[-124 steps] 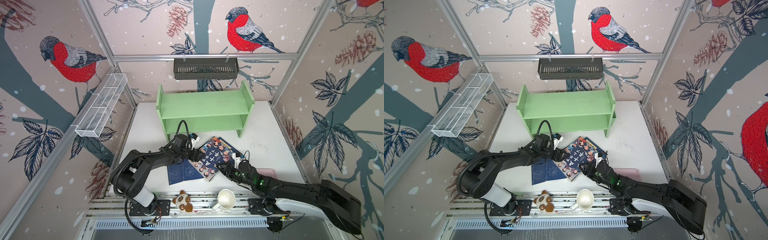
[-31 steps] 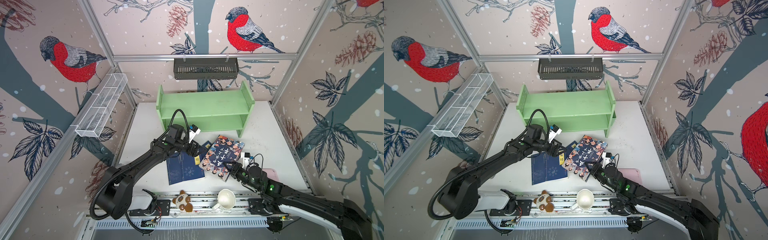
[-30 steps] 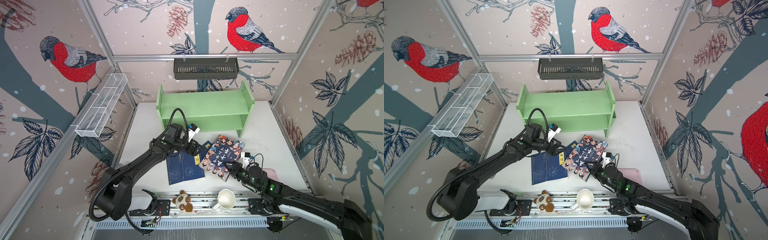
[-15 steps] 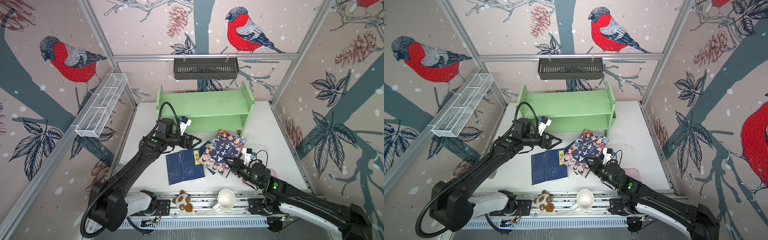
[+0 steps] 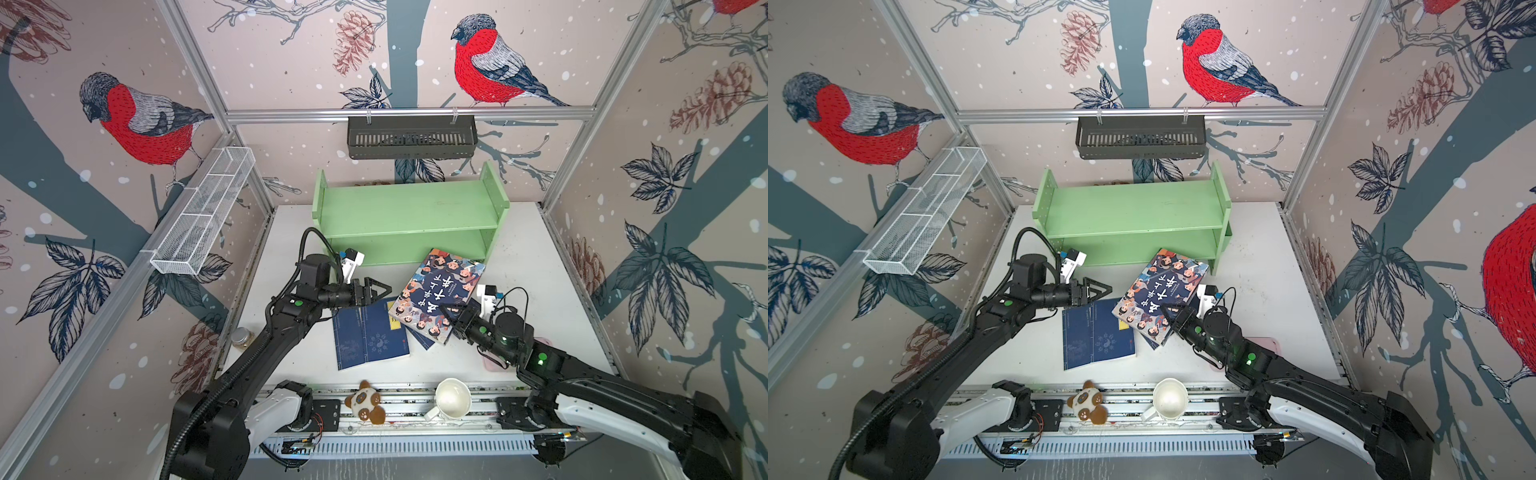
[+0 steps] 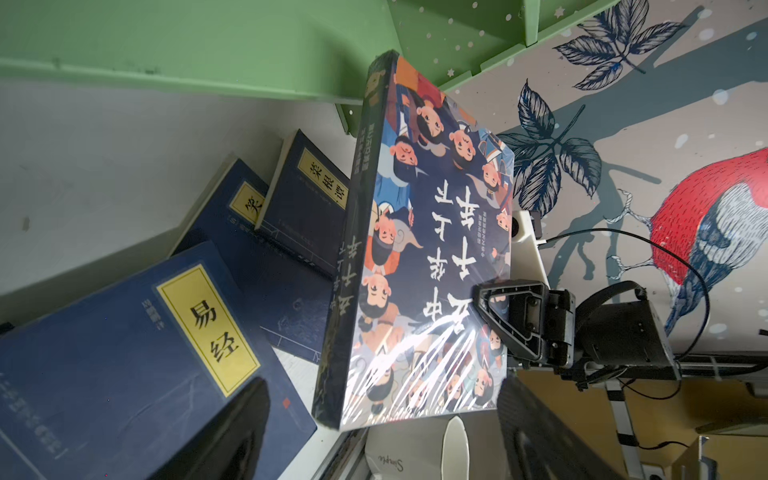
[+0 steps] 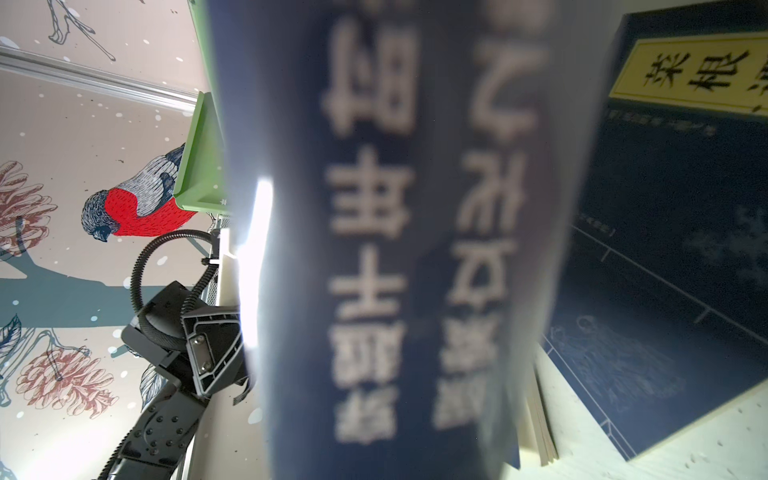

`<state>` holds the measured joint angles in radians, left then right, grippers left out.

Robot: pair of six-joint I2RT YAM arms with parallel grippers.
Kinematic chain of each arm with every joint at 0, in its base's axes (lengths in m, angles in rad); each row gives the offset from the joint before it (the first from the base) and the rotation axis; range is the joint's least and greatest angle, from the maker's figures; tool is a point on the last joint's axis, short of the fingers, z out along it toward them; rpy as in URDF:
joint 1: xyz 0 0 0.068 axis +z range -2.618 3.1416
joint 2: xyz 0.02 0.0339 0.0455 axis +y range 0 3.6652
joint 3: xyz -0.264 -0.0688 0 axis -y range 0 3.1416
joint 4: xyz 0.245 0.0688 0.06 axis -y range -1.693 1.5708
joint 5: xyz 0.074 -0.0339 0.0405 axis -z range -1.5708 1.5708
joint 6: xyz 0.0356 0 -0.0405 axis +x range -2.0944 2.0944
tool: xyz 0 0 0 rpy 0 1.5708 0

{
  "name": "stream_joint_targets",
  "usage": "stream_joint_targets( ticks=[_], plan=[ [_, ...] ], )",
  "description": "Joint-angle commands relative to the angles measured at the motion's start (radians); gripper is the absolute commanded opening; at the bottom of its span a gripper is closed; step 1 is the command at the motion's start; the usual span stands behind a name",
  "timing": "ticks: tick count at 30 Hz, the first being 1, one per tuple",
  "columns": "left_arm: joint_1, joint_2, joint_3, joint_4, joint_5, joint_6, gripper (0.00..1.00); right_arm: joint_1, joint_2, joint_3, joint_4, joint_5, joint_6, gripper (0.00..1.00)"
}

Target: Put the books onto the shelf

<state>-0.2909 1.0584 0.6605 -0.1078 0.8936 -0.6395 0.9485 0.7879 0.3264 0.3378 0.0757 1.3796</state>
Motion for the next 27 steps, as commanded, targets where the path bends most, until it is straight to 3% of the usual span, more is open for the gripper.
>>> stream_joint_targets(
  ticks=[1,10,15,27],
  plan=[
    [0.013,-0.042,-0.085,0.162,0.054,-0.159,0.86,-0.003,0.037,0.036,0.266,-0.016,-0.046,0.01],
    [0.016,-0.106,-0.201,0.326,0.108,-0.285,0.87,-0.015,0.149,0.056,0.386,-0.045,-0.033,0.01],
    [0.011,-0.112,-0.285,0.525,0.129,-0.421,0.88,-0.024,0.186,0.061,0.448,-0.035,-0.029,0.01],
    [-0.024,-0.086,-0.267,0.549,0.053,-0.387,0.87,-0.029,0.318,0.103,0.576,-0.089,0.000,0.01]
  ],
)
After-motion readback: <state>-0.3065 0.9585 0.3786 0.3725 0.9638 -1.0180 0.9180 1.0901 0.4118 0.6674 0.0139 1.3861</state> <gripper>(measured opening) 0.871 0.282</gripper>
